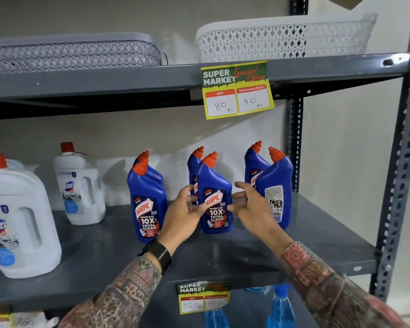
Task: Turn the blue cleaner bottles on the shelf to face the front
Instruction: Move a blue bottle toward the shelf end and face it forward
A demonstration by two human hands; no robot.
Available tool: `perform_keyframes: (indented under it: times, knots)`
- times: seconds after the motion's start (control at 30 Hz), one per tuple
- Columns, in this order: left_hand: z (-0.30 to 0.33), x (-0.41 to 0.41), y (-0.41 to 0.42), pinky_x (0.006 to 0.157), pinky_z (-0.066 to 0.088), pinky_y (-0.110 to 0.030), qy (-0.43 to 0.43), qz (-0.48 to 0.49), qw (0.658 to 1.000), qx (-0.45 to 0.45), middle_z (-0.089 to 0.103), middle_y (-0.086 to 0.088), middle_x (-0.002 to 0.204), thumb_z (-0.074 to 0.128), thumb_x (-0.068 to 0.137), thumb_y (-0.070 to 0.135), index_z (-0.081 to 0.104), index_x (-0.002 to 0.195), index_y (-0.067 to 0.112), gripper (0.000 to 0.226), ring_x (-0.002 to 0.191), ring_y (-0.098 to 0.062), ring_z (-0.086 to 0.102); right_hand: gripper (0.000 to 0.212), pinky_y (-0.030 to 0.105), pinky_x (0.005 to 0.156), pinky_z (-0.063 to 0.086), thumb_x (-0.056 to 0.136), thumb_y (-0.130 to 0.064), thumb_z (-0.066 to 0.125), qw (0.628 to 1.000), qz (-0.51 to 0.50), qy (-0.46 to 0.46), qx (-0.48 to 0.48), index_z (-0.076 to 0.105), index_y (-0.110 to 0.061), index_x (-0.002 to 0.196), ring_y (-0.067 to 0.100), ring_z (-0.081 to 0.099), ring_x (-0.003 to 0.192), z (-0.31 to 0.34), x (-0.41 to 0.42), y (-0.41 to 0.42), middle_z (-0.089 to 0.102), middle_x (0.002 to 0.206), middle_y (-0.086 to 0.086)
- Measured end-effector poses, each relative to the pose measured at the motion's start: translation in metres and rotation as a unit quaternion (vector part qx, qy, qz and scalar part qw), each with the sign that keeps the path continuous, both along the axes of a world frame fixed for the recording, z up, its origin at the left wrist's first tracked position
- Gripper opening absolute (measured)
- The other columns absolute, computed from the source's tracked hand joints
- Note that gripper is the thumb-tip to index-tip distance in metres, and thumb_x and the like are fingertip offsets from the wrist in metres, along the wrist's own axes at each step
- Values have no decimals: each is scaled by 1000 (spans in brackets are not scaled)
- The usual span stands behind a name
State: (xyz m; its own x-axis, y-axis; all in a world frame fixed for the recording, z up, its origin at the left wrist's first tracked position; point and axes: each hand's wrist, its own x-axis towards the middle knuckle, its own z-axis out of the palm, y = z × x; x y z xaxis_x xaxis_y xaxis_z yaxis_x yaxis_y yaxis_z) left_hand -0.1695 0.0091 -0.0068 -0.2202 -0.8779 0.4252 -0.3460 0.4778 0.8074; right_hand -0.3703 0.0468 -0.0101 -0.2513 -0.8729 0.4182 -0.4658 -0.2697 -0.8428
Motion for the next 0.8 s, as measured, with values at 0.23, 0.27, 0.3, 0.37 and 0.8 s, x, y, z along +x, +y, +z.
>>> perform_keyframes:
  times: [0.23,0.27,0.3,0.37,0.8]
  knots:
    - [11,-39,40,76,57,-18,69,60,984,-153,75,12,94,68,96,16,73,116,26,22,86,-2,72,37,33,76,61,92,-4,67,979,-90,-25,-179,66,-32,115,8,71,82,17,-48,35,74,87,-14]
    - [12,-52,42,77,56,-16,55,27,988,-141,76,12,94,67,97,18,74,116,26,22,86,-1,73,36,28,73,59,91,-5,69,972,-113,-24,-203,66,-34,112,6,70,80,21,-57,39,73,87,-17]
    - [13,-66,42,76,55,-14,35,-5,992,-121,77,11,95,65,98,20,74,119,27,23,85,0,72,35,24,71,56,91,-7,71,965,-137,-25,-223,65,-35,111,5,68,79,24,-67,42,72,87,-17]
    - [14,-97,38,71,51,-6,-8,-60,995,-73,76,10,106,63,101,24,67,133,26,33,87,5,69,35,24,69,54,89,-15,76,957,-178,-27,-228,61,-35,114,5,66,80,27,-86,45,69,91,-13]
    - [-21,-166,12,87,61,-28,101,-78,988,83,75,1,116,66,100,10,55,141,13,43,101,-8,73,40,48,81,65,88,-16,79,999,-8,-30,8,64,-24,123,19,75,94,6,-140,22,73,106,-1]
